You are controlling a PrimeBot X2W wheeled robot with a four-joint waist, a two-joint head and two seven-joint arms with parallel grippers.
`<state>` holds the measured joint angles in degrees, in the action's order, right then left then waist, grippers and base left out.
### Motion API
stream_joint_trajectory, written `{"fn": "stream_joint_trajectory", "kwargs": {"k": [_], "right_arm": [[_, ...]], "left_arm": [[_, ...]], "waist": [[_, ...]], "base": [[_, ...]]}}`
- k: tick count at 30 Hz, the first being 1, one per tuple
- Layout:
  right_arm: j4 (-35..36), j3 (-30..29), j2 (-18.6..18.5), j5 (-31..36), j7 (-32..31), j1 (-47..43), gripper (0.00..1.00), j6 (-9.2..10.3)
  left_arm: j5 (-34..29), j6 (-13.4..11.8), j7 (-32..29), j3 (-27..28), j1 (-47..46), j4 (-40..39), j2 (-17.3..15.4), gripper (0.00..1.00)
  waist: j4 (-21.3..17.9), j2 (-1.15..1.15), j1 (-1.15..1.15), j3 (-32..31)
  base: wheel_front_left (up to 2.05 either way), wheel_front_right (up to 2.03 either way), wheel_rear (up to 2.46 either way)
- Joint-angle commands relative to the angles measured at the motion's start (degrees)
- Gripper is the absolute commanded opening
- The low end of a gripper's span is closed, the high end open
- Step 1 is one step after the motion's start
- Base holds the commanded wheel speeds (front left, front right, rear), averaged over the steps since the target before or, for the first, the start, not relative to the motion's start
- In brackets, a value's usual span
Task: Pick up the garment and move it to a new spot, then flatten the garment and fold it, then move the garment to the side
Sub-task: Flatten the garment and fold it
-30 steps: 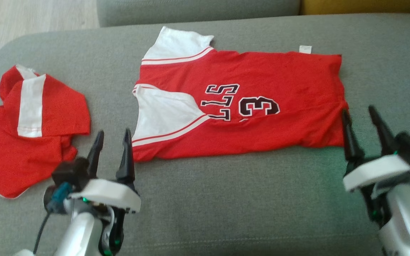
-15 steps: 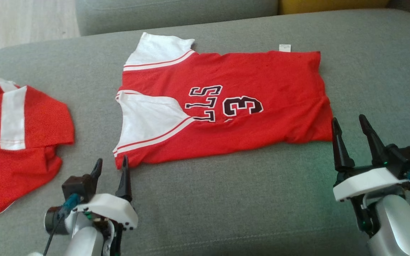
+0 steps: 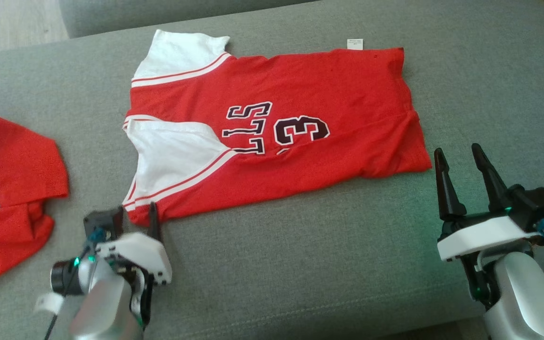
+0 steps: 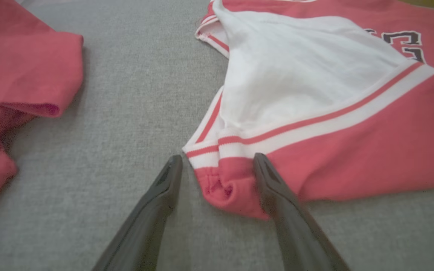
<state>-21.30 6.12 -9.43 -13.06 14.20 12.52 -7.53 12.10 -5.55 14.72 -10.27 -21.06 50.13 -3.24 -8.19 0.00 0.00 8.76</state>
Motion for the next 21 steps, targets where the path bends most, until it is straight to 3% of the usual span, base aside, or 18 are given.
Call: {"fn": "stream_joint_trajectory", "kwargs": {"k": [1,3,4,5,6,10,21], "right_arm": [[1.9,0.6,0.1,-0.1,0.7,2.1,1.00,0.04],[1.9,0.5,0.1,-0.1,0.7,2.1,1.00,0.04],[1.8,0.3,0.1,-0.1,0.7,2.1,1.00,0.04],[1.6,0.1,0.2,-0.2,0.7,2.2,1.00,0.04],[1.3,-0.2,0.3,-0.4,0.5,2.2,1.00,0.04],[-1.5,-1.9,1.4,-2.0,-2.0,2.6,1.00,0.04],[-16.0,-11.0,4.6,-8.2,-11.2,9.9,1.00,0.04]], "left_arm": [[0.0,-0.4,-0.4,1.6,-2.4,1.4,-1.0,1.00],[0.1,-0.3,-0.3,1.5,-2.8,2.1,-1.0,1.00],[0.2,0.0,-0.3,1.4,-3.2,2.7,-0.9,0.54],[0.3,0.3,-0.2,1.4,-3.5,3.0,-0.9,0.14],[0.4,0.7,-0.1,1.3,-3.8,3.1,-0.9,0.00],[0.7,1.6,0.2,1.4,-4.4,1.1,-0.8,0.00],[-2.4,3.2,0.3,0.4,-0.1,-17.4,-0.5,0.00]], "waist": [[-0.1,0.00,0.00,0.2],[-0.1,0.00,0.00,0.2],[-0.1,0.00,0.00,0.2],[0.0,0.00,0.00,0.2],[0.1,0.00,0.00,0.2],[1.0,0.00,0.00,0.1],[5.0,0.00,0.00,1.7]], "base": [[0.00,0.00,0.00],[0.00,0.00,0.00],[0.00,0.00,0.00],[0.00,0.00,0.00],[0.00,0.00,0.00],[0.00,0.00,0.00],[0.00,0.00,0.00]]}}
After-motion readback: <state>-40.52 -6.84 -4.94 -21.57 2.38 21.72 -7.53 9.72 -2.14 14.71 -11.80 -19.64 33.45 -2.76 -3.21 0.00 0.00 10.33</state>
